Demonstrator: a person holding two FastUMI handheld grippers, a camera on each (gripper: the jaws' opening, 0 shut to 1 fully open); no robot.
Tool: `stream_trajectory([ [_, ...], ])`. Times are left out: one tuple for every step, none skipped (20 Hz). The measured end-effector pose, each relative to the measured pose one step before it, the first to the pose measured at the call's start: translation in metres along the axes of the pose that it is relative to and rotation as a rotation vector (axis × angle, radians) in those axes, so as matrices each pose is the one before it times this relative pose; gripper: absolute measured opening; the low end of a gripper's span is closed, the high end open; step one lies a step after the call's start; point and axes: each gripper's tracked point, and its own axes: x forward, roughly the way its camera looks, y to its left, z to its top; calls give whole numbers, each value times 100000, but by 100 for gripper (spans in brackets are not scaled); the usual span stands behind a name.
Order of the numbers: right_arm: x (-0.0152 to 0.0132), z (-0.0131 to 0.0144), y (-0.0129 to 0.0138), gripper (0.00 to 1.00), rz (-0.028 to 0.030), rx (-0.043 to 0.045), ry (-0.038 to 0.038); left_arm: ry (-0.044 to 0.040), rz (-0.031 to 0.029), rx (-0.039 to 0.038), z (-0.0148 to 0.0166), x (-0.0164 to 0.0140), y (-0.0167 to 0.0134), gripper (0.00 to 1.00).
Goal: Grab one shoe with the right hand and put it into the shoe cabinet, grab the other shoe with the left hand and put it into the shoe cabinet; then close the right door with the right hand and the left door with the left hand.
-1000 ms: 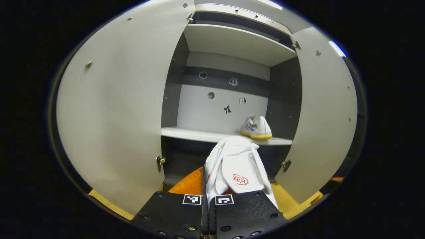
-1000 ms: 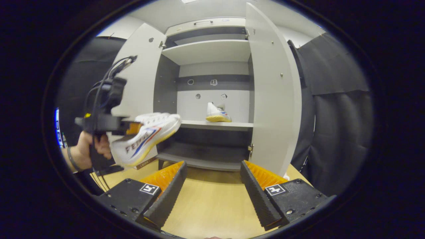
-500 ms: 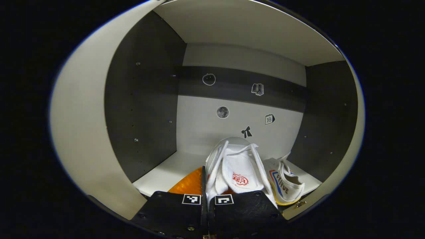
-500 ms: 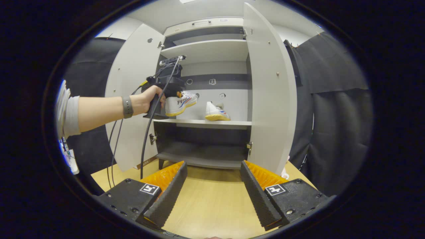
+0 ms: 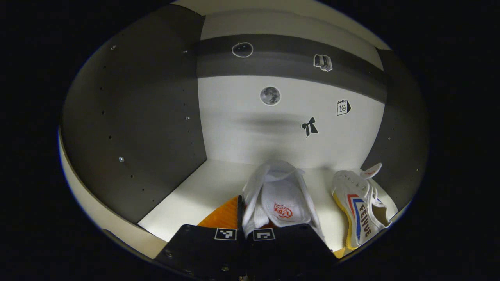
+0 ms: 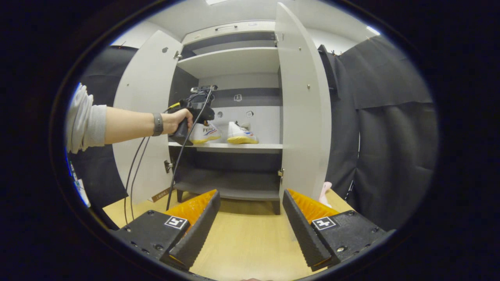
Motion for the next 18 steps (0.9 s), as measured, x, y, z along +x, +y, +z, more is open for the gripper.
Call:
stream_trajectory([
  [23,-35,-45,100,-42,652,431,4428,-269,-527,-632,245,110,1],
  [17,102,136,100,197,762,-113,2721,-394,-10,-308,90,135,1],
  [28,115,74,100,154,445,-342,1891,-725,-199,-202,37,-12,2],
  [37,-2,58,100,-88,-24,-333,1211,-2229,40,-170,-284,-224,6],
  [64,-13,151,100,229,-480,95,-536,-3419,-277,136,-343,-471,10],
  [-8,-151,163,100,251,-664,206,-514,-3925,-350,198,-530,-583,35],
  [-19,-6,150,100,442,-667,318,-161,-2511,272,0,-729,-241,29],
  [-63,11,212,100,433,-263,-131,-1087,-2450,68,167,-737,-373,37],
  [-34,209,289,100,665,114,-697,-1139,-1615,854,77,-780,-62,56],
  [-38,82,329,100,723,98,-370,-1466,-1065,396,-51,-1059,31,41],
  [-23,115,311,100,620,-166,-423,-2528,-748,816,135,-1171,-31,45],
  [-36,30,193,100,280,-485,-330,-5451,474,1434,575,-1441,341,48],
  [-132,-88,145,100,331,-391,-116,-5979,995,1259,452,-1622,408,49],
  [-153,-186,101,100,273,-131,269,-6453,111,1312,470,-2005,207,49],
  [-206,-239,66,100,290,-79,570,-6721,-1373,1490,369,-2167,-200,49],
  [-238,-261,73,100,337,151,592,-6260,-1279,847,70,-2341,-255,49],
  [-186,-104,68,100,158,342,356,-5743,-608,729,-49,-2640,-41,49],
  [-266,-59,178,100,585,261,165,-4302,-1748,64,-557,-2736,-465,34],
])
